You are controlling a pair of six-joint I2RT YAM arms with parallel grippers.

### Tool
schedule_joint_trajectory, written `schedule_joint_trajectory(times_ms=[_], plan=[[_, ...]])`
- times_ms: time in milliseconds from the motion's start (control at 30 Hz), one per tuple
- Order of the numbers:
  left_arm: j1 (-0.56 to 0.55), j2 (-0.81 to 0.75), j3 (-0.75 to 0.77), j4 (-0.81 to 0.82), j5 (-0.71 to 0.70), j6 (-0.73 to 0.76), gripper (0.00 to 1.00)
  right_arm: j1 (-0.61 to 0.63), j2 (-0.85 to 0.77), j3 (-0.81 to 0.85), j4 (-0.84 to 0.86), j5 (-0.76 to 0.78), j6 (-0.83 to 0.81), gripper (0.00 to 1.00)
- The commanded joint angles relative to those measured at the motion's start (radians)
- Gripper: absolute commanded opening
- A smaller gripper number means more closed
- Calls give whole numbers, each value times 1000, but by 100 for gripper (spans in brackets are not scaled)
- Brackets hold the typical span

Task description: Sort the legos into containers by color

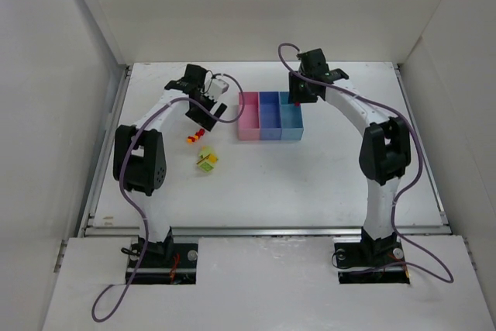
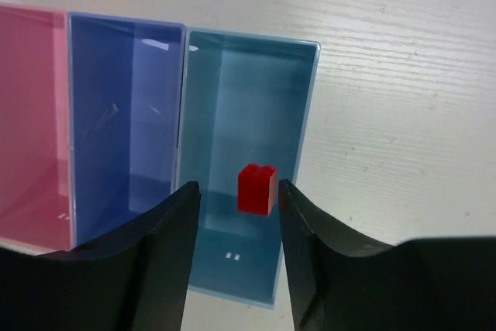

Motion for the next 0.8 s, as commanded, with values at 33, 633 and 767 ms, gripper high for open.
schedule_joint_trajectory(times_ms=[33, 633, 767], plan=[[1, -20, -68, -13, 31, 31, 84, -5, 1, 29, -7, -33, -18, 63], [35, 44, -160, 39, -4, 34, 79, -5, -106, -20, 33, -62, -27, 69], [44, 96, -122, 19, 5, 34, 67, -5, -117, -30, 42, -53, -27, 69]])
